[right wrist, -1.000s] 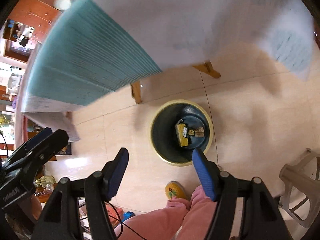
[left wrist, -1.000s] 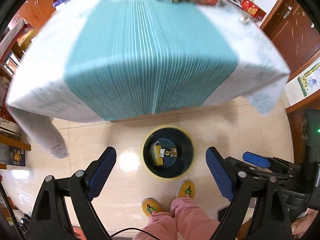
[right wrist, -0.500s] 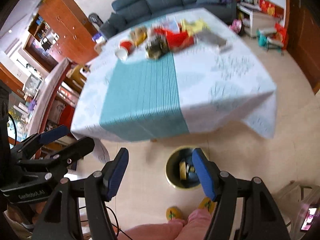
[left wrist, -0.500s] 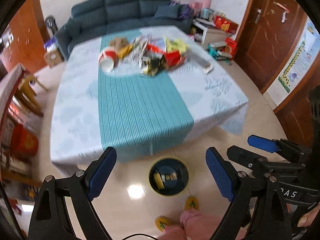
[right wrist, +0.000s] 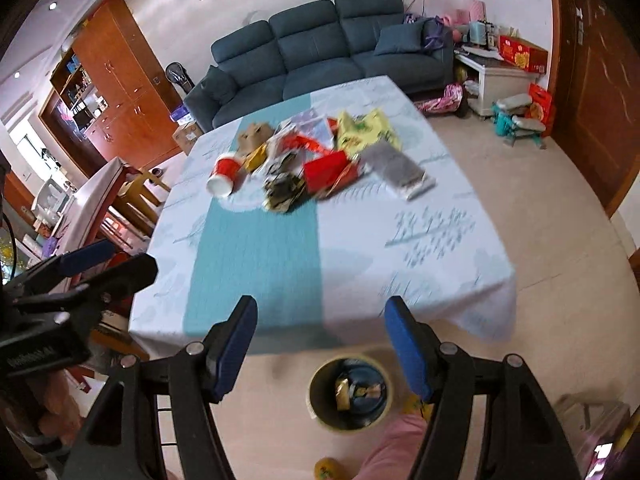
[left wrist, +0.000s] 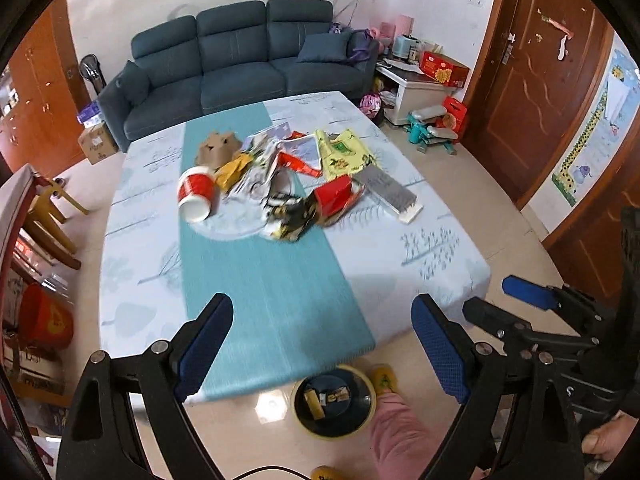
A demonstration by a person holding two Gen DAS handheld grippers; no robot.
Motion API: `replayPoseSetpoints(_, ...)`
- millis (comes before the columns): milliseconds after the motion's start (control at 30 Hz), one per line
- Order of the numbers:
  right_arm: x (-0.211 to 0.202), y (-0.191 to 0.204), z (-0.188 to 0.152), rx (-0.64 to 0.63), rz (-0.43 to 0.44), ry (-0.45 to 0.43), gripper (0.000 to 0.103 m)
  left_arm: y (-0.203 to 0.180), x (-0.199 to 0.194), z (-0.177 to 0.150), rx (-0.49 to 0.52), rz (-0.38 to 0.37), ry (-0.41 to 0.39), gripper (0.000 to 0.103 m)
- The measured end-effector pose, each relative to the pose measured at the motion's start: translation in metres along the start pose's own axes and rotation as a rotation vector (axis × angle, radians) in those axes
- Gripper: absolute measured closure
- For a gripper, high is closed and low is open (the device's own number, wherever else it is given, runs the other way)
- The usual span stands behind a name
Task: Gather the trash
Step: 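Move both tools back toward the trash pile on the table, then grasp the red box with left tool while right tool grasps the white box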
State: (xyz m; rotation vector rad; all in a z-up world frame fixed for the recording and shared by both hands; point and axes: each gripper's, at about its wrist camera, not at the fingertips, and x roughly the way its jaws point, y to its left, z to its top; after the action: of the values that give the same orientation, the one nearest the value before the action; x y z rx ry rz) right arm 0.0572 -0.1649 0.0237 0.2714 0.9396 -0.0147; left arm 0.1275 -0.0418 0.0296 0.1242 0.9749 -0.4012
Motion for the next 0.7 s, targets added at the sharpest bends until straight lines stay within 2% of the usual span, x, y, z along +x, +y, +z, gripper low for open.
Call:
replayPoseSetpoints(100, 0.021, -0.020, 0.033, -0.030, -0.008, -0.001, 0.036, -0.009, 0.032, 0.028, 0.005, -0.006, 0.024, 0.013)
replayPoseSetpoints(233, 0.061, -0.046, 0.076, -0.075, -0.015, 0.029, 0.036, -0.018, 0.091, 0.067, 0.026, -0.023, 0.100, 0.013)
replayPoseSetpoints(400, 0.126, -0.073, 0.122, -0.159, -0.021, 0.120, 0.036, -0.024, 0.161, 0.104, 0.069, 0.003, 0.196, 0.013)
replayPoseSetpoints(500, 0.163, -0.079, 0.134, -0.225, -0.013, 0.177, 0.036, -0.029, 0.196, 0.115, 0.097, 0.024, 0.255, 0.013)
replayPoseSetpoints(567, 0.185, -0.081, 0.137, -0.265, -0.006, 0.219, 0.030, -0.033, 0.217, 0.121, 0.113, 0.032, 0.299, 0.013)
replayPoseSetpoints(700, 0.223, -0.082, 0.138, -0.333, 0.013, 0.291, 0.030, -0.038, 0.246, 0.126, 0.144, 0.068, 0.356, 0.013)
